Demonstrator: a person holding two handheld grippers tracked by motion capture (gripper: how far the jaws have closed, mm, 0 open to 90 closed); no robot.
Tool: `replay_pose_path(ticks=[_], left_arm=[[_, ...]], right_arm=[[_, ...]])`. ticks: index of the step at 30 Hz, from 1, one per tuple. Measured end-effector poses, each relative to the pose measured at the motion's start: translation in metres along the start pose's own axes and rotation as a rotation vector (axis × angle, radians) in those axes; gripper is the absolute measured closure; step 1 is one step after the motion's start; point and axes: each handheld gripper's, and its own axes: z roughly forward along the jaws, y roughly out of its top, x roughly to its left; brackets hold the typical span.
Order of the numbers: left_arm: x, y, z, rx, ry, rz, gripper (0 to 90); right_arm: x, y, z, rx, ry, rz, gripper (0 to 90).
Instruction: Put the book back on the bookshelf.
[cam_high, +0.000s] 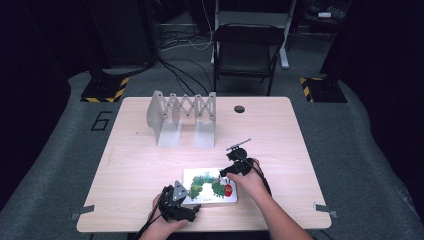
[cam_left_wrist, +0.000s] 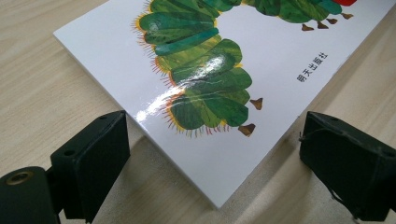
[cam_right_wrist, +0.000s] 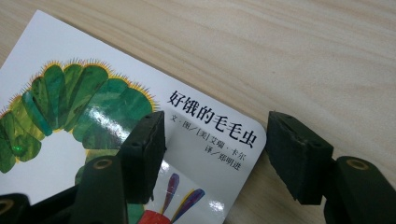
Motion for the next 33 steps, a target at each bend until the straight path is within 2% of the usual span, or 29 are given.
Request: replay_pose_path(ticks=[21,25,26,30,33], left_arm=[[-0.002,0.0,0.002,-0.002,0.007,0.018,3.9],[-0.004,0.0,0.004,-0.005,0.013,-0.001,1.1],[-0.005,0.0,0.005,-0.006,0.015,-0.012,0.7],[-0.005,0.002,0.005,0.007,0.024,-0.003,0.0],[-0.008,0.003,0.005,0.015,0.041,-0.015,0.0]], right_arm=[[-0.001,0.003,-0.01,-0.034,0.017,0.006,39.0],[0.001,0.003,-0.011,-0.031,0.014,0.01,39.1],[0.001,0.003,-0.011,-0.028,0.008,-0.004,39.5],[0.001,0.003,-0.013,-0.037,0.004,-0.011,40.0],[0.002,0.003,-0.014,-0.034,0.007,-0.014,40.2]])
